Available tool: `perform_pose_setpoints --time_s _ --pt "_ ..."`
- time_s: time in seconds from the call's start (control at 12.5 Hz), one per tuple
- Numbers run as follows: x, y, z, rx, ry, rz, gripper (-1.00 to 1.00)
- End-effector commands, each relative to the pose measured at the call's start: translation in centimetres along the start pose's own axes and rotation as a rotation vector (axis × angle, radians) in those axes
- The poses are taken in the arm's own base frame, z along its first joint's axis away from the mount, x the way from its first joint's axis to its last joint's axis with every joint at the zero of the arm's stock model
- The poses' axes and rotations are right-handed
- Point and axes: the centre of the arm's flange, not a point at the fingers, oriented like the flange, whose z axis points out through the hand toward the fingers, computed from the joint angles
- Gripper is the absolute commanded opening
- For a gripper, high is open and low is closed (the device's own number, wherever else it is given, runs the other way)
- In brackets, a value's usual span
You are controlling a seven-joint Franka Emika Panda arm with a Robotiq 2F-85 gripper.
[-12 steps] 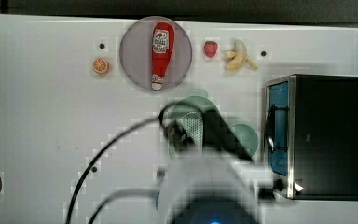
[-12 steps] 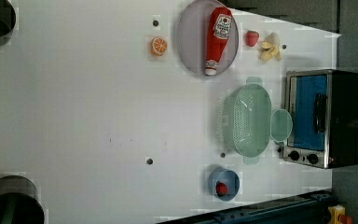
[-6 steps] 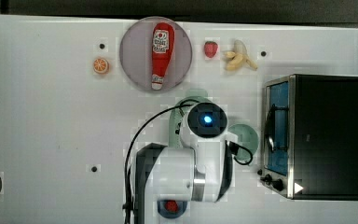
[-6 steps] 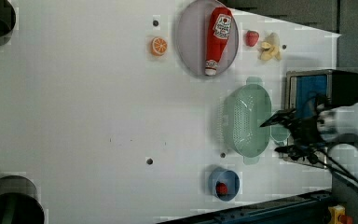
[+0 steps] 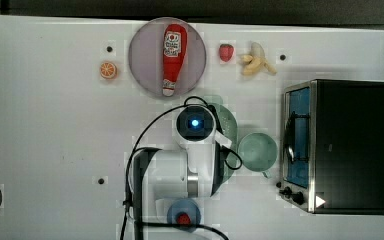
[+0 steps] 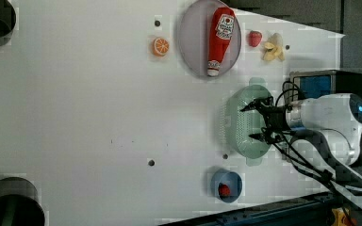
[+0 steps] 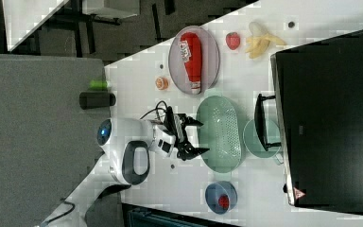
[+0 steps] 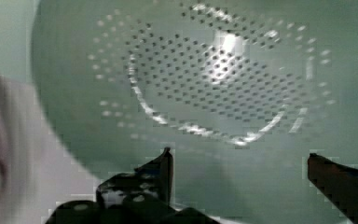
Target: Drag strainer right to left.
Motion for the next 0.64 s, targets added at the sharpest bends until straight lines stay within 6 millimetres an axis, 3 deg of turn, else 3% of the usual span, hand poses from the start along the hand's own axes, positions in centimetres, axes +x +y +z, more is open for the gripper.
perform_pose_setpoints --time_s 0.08,0.32,0.64 --pt "-0.1 -1.8 1.9 0.070 0.002 0.162 1.00" --pt "-0.9 -1.6 5.2 0.077 -0.007 0.200 1.00" --pt "-3.5 -2.0 5.7 0.106 -0.019 0.233 1.00"
